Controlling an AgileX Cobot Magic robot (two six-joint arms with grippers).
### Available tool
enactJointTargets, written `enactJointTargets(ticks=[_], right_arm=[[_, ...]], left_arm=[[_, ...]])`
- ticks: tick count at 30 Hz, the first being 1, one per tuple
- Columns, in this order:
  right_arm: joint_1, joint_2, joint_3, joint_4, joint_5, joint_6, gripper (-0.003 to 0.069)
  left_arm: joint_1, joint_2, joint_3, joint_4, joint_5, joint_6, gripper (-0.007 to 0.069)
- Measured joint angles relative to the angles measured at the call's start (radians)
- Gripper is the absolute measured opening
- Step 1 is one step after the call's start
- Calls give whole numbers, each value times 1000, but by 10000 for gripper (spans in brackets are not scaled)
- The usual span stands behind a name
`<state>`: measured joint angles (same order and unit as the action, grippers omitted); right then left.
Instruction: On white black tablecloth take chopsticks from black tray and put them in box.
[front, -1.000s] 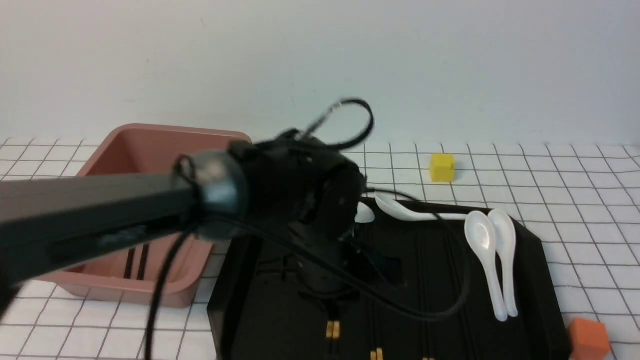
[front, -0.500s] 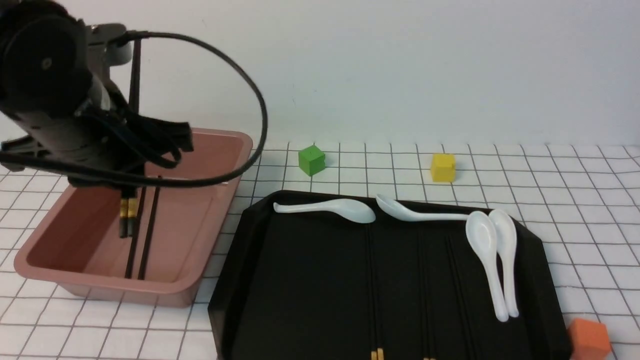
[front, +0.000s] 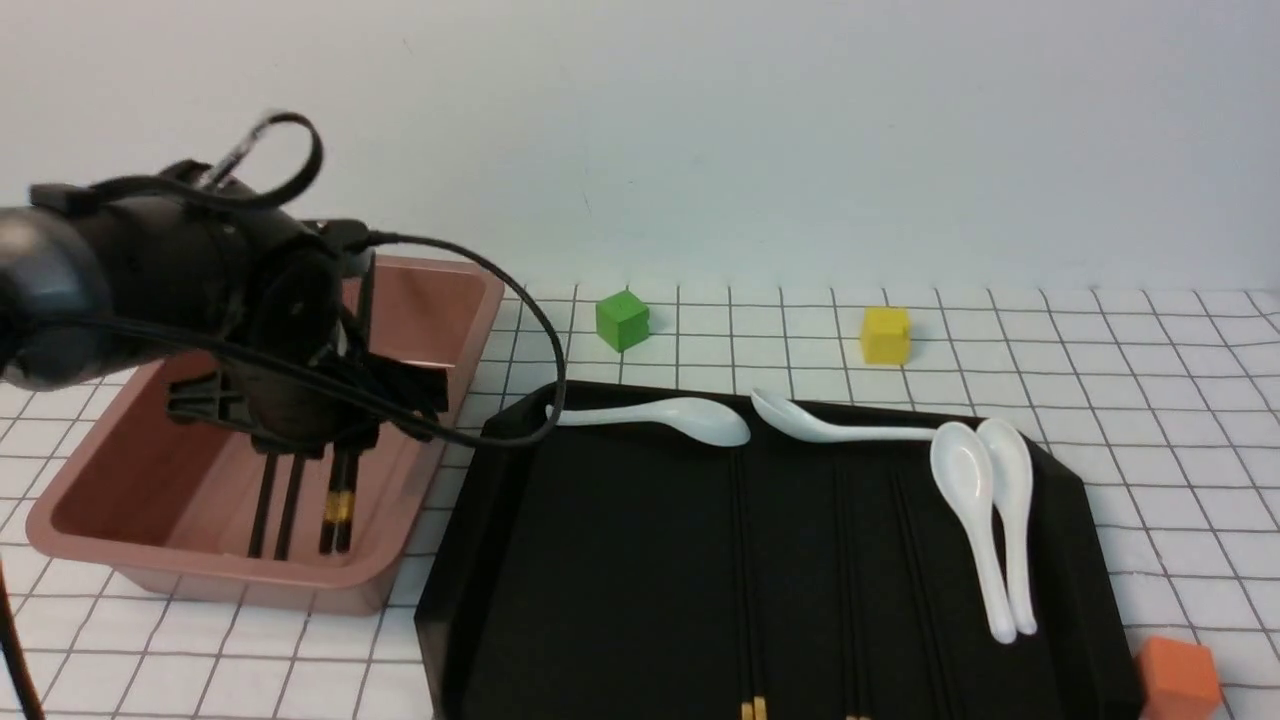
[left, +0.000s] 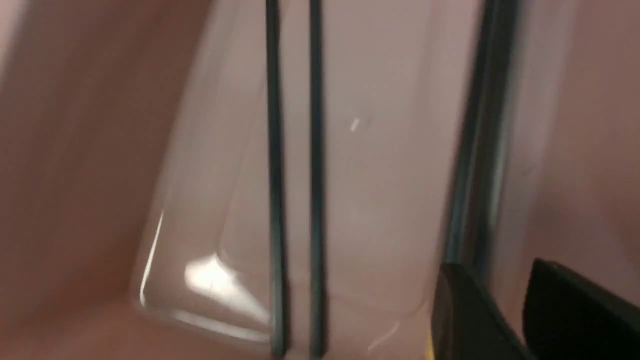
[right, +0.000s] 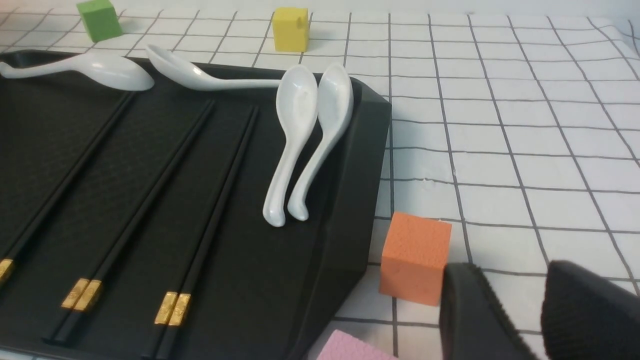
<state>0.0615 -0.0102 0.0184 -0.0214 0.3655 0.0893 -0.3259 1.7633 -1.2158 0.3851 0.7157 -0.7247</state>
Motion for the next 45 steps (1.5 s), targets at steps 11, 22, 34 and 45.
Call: enactJointTargets(ticks=[11,22,34,45], right_arm=[[0,0,0,1,0,0,240],[0,0,0,1,0,0,240],[0,0,0,1,0,0,240],[0,0,0,1,0,0,240]], left_arm=[[-1,-194,-77,-159,279,265,-13],[-1,-828,462,-327,31,262,-13],[-1,-1459,1005,-467,-425,261,-13],[-1,-1497,1019,-467,-443,261,-13]])
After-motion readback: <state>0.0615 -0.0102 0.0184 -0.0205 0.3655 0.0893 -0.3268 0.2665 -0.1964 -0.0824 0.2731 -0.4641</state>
